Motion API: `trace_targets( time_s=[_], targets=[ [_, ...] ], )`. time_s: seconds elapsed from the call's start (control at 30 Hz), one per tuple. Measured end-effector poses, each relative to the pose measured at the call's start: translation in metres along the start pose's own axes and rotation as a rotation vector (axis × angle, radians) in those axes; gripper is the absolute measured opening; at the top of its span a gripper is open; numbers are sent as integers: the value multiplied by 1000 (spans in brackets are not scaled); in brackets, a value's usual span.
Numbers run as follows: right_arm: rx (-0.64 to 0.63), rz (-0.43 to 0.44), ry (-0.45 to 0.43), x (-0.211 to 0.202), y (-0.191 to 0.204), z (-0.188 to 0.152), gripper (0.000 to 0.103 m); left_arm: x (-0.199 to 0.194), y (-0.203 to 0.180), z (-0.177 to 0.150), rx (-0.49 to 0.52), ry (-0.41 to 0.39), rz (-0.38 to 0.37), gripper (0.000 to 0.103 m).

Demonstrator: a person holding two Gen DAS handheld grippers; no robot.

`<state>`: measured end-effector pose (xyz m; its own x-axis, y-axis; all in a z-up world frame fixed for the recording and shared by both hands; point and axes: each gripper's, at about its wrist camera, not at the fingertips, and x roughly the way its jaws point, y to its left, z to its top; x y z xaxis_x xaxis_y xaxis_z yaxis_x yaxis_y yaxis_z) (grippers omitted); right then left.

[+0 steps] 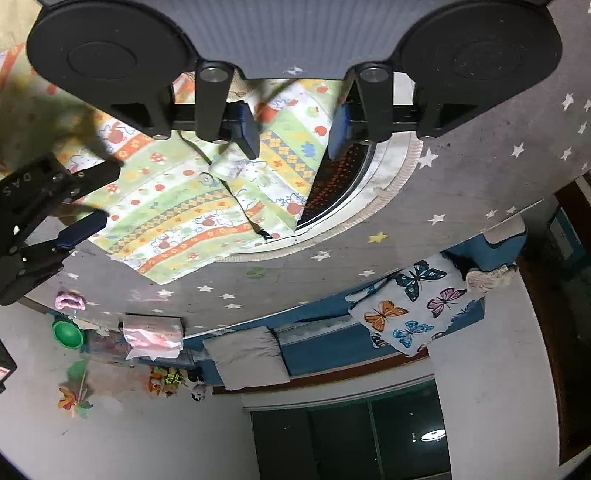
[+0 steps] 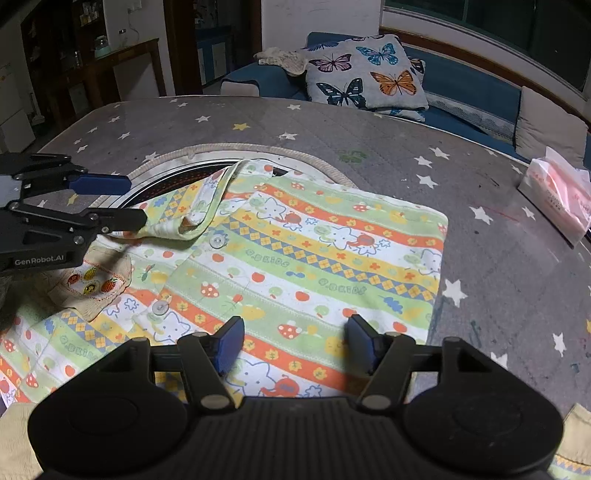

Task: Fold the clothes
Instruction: 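Grasp the khaki sleeve with the left gripper, lay it across the shirt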

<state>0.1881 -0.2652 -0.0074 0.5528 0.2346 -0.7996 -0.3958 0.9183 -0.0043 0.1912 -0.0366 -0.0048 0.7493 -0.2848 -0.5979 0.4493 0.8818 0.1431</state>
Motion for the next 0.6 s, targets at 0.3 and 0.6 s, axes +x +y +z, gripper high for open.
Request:
trace_targets(
  time_s=[0.3, 0.6],
  targets=[
    [-1, -1, -2, 1, 1, 0, 66, 14, -24, 0, 116, 23, -54, 22],
    [0, 2, -6, 0, 0, 0, 66, 29, 47, 23, -101, 8, 144, 3]
  ],
)
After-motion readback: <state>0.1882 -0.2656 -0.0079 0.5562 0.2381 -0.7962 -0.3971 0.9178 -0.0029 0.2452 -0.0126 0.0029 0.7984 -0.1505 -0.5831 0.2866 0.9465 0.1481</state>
